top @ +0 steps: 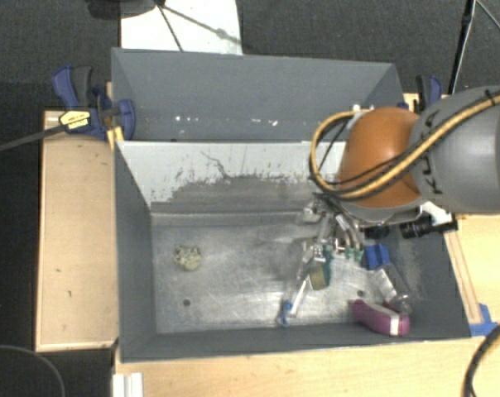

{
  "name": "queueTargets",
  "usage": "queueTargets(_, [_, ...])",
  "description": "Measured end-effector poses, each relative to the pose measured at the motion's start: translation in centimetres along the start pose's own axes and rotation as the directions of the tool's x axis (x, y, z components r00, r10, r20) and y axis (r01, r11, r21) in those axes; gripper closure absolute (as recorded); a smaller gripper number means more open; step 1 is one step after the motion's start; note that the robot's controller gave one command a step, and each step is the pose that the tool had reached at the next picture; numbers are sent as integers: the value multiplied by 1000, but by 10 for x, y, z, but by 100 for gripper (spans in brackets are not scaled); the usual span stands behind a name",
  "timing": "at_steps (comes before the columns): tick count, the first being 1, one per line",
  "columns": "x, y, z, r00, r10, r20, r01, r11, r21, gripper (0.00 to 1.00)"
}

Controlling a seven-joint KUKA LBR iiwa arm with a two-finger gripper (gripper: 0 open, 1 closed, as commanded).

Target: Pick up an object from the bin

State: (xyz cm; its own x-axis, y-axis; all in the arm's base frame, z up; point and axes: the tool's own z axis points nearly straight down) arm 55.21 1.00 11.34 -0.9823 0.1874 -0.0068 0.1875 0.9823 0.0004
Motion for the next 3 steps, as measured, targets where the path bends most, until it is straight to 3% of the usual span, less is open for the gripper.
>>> queueTargets(1, [-10, -20, 36, 997, 78, -6, -78, 997, 0, 0])
queueTargets(2, [24, -81, 40, 992, 126, 5, -126, 992, -3, 0])
queueTargets(3, [18, -150, -33, 949, 314, 3, -314, 949, 3, 0])
